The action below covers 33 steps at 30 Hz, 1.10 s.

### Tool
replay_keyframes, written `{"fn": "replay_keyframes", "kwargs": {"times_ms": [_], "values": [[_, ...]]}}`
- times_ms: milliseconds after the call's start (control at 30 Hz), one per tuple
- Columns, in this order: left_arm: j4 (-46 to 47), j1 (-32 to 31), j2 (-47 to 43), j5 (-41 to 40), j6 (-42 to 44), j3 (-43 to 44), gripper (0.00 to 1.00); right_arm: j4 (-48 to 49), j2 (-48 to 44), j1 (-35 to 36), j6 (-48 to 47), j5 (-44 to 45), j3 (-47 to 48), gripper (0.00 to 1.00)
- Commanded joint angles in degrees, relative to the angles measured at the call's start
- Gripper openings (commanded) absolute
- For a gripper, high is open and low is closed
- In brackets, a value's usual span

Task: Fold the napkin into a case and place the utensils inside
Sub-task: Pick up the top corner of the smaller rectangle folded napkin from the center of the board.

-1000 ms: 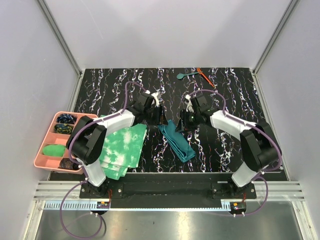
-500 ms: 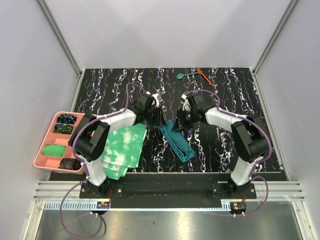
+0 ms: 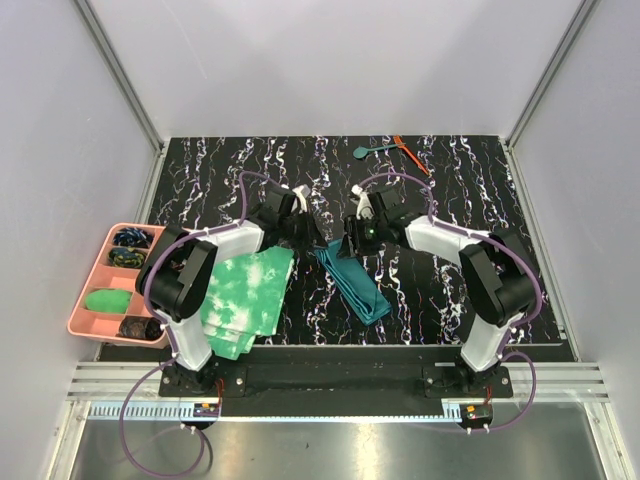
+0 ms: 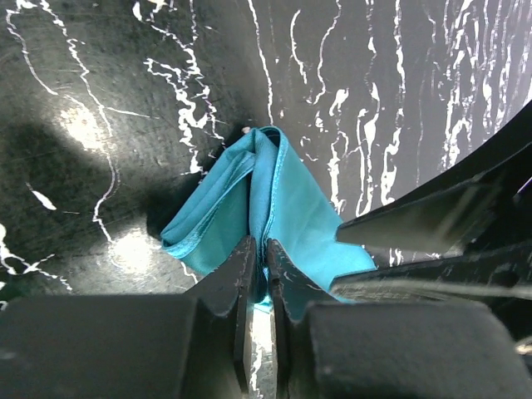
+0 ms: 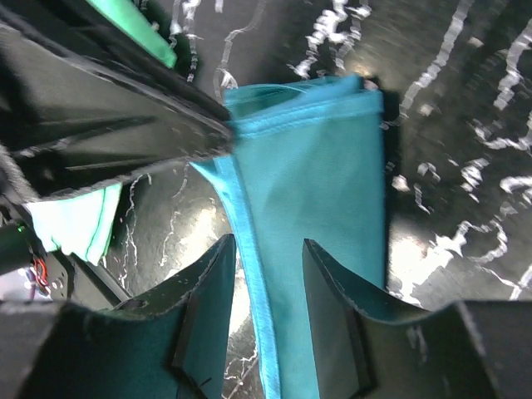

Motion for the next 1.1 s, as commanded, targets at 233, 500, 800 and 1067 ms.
{"fn": "replay_keyframes", "kwargs": {"times_ms": [233,500,800,1067], "values": [[3.43,0.48,-5.04,1.33,-1.02,-3.40,0.43,2.91,5.13,2.03,-4.18,-1.81,7.30,0.44],[2.99,1.09,-6.63,0.89,-1.37,-6.04,0.34,3.18,7.34,3.88,-4.44,-1.91,8.27,0.43],[5.71,1.80,-5.66,1.24,-3.39,-7.10,0.17,3.62,9.01,4.32,-4.62,-2.52,8.27,0.43],[7.12,2.24,-6.10,0.71,-4.80,-7.36,0.12,4.15,9.80,4.49,-4.97,-2.79,8.09,0.33]]}}
